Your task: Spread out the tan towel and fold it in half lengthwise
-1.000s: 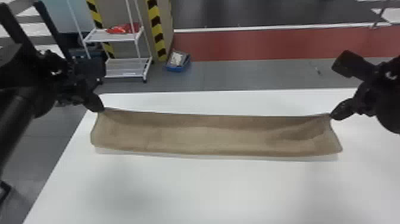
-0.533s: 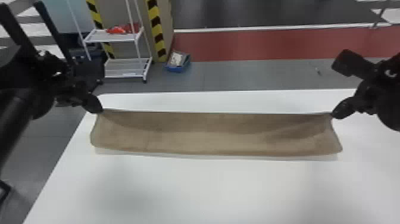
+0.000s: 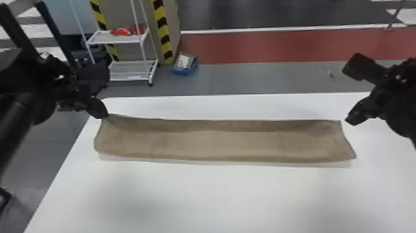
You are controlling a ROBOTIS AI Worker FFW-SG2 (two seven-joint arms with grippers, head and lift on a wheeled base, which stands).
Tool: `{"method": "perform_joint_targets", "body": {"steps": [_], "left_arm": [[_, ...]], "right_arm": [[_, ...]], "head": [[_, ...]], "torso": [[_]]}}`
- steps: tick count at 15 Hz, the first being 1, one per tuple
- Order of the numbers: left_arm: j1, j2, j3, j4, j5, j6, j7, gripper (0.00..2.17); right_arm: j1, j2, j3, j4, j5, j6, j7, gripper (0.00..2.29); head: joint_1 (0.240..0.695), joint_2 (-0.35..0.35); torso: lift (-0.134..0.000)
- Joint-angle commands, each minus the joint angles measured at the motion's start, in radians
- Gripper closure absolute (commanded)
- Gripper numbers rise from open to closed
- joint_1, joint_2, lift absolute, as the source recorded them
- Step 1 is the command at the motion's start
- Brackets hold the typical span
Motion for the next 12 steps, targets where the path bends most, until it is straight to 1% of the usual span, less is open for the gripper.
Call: {"method": "perform_joint_targets", "body": {"steps": [1, 2, 3, 4, 6, 7, 8, 9, 10, 11, 12], "left_arm": [[0.002, 0.0, 0.001, 0.0, 0.003, -0.002, -0.002, 1.44], [0.002, 0.0, 0.001, 0.0, 0.003, -0.002, -0.002, 1.44], [0.002, 0.0, 0.001, 0.0, 0.003, -0.002, -0.006, 1.44], [0.002, 0.0, 0.001, 0.0, 0.003, -0.002, -0.006, 1.44], [0.005, 0.0, 0.002, -0.002, 0.006, -0.002, -0.002, 1.42], [0.021, -0.004, 0.016, -0.014, 0.014, 0.001, 0.008, 1.13], [0.039, -0.006, 0.047, -0.034, 0.015, 0.017, 0.008, 0.79], [0.048, -0.006, 0.065, -0.048, 0.029, 0.078, 0.011, 0.48], [0.05, -0.003, 0.064, -0.06, 0.044, 0.133, 0.008, 0.17], [0.061, 0.0, 0.065, -0.084, 0.047, 0.176, 0.019, 0.02], [0.074, 0.003, 0.079, -0.107, 0.049, 0.192, 0.027, 0.0]], "right_arm": [[0.004, 0.011, 0.01, 0.0, 0.001, 0.053, -0.075, 0.62], [0.01, 0.014, 0.011, -0.001, 0.001, 0.072, -0.119, 0.49], [0.013, 0.016, 0.011, -0.003, 0.001, 0.078, -0.141, 0.45], [0.023, 0.016, 0.006, -0.009, 0.001, 0.078, -0.151, 0.45], [0.032, 0.016, 0.003, -0.026, 0.0, 0.078, -0.151, 0.45], [0.039, 0.013, 0.003, -0.04, -0.003, 0.081, -0.15, 0.45], [0.042, 0.01, 0.003, -0.048, -0.008, 0.09, -0.147, 0.45], [0.046, 0.008, 0.003, -0.057, -0.011, 0.09, -0.144, 0.45], [0.05, 0.005, 0.0, -0.064, -0.016, 0.096, -0.144, 0.45], [0.055, 0.003, -0.003, -0.072, -0.017, 0.099, -0.141, 0.45], [0.061, 0.002, -0.006, -0.081, -0.02, 0.103, -0.142, 0.45]], "head": [[0.691, 0.088], [0.689, 0.083], [0.688, 0.079], [0.687, 0.076], [0.688, 0.072], [0.69, 0.071], [0.691, 0.071], [0.691, 0.071], [0.691, 0.071], [0.691, 0.073], [0.691, 0.076]], "torso": [[-0.125], [-0.125], [-0.125], [-0.125], [-0.125], [-0.125], [-0.125], [-0.125], [-0.125], [-0.125], [-0.125]]}}
